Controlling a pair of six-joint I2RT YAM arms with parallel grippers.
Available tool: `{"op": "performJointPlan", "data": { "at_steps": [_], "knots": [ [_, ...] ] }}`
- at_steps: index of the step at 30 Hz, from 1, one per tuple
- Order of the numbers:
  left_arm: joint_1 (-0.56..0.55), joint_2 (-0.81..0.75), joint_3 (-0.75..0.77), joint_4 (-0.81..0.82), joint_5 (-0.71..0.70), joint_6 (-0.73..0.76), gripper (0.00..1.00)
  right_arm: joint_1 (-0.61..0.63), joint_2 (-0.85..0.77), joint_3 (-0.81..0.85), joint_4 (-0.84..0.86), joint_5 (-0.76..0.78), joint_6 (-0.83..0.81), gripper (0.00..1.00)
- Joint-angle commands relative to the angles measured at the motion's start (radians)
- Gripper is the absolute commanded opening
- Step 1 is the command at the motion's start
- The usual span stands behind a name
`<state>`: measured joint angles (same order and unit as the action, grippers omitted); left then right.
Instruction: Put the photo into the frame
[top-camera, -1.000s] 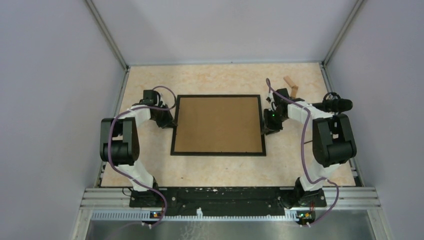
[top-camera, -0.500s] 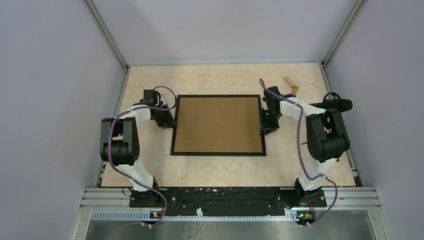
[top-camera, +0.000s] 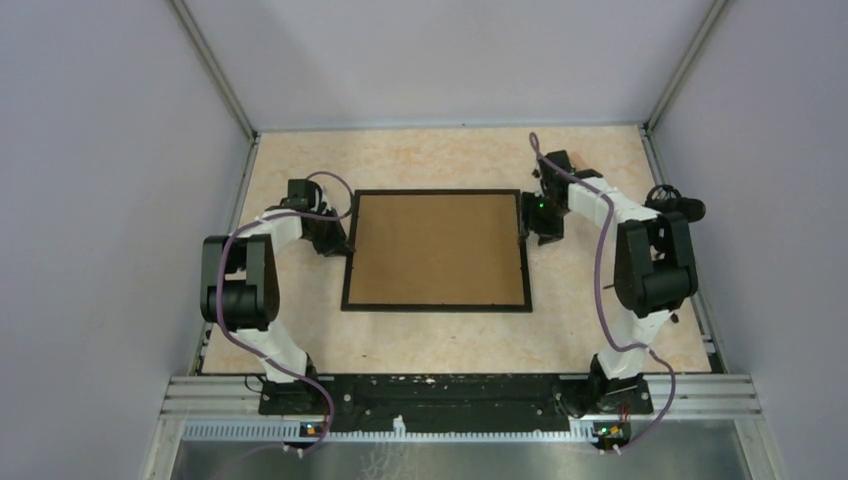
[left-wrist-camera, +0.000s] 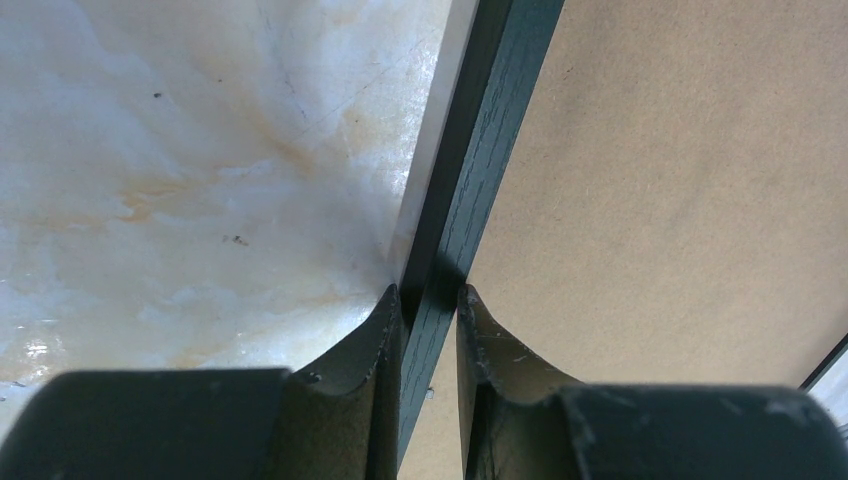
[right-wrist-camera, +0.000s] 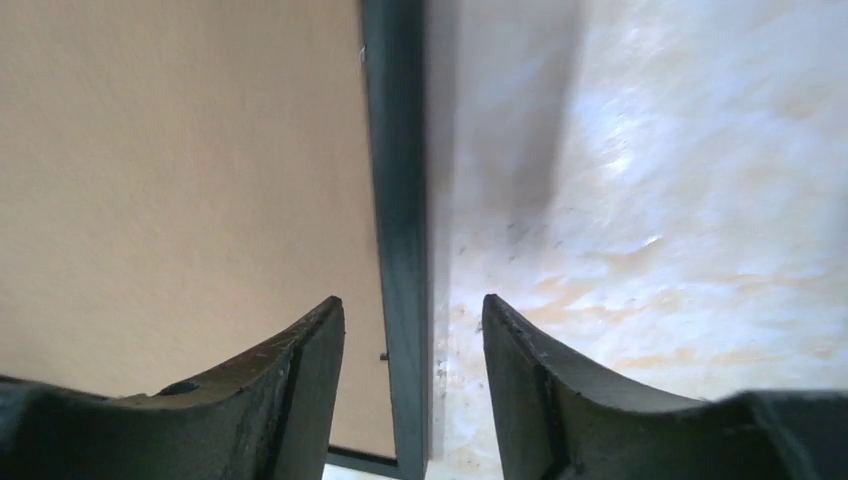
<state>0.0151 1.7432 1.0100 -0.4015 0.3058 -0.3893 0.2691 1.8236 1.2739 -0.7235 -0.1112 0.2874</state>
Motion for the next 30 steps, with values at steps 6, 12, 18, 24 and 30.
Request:
{"op": "performJointPlan", "data": {
  "at_steps": [6, 12, 18, 24, 30],
  "knots": [
    [-0.007, 0.081, -0.057, -0.079, -0.141, 0.028, 0.00, -0.099, 0.085, 0.139, 0.122, -0.151, -0.041, 0.39],
    [-0.006, 0.095, -0.048, -0.077, -0.126, 0.028, 0.00, -0.112, 0.176, 0.222, 0.142, -0.138, -0.033, 0.33],
    [-0.007, 0.095, -0.047, -0.076, -0.122, 0.029, 0.00, -0.125, 0.221, 0.246, 0.133, -0.136, -0.037, 0.31],
    [-0.006, 0.100, -0.043, -0.077, -0.120, 0.029, 0.00, -0.146, 0.239, 0.257, 0.132, -0.138, -0.037, 0.31],
    [-0.006, 0.097, -0.045, -0.077, -0.124, 0.030, 0.00, -0.159, 0.228, 0.257, 0.130, -0.160, -0.038, 0.31]
  ]
}}
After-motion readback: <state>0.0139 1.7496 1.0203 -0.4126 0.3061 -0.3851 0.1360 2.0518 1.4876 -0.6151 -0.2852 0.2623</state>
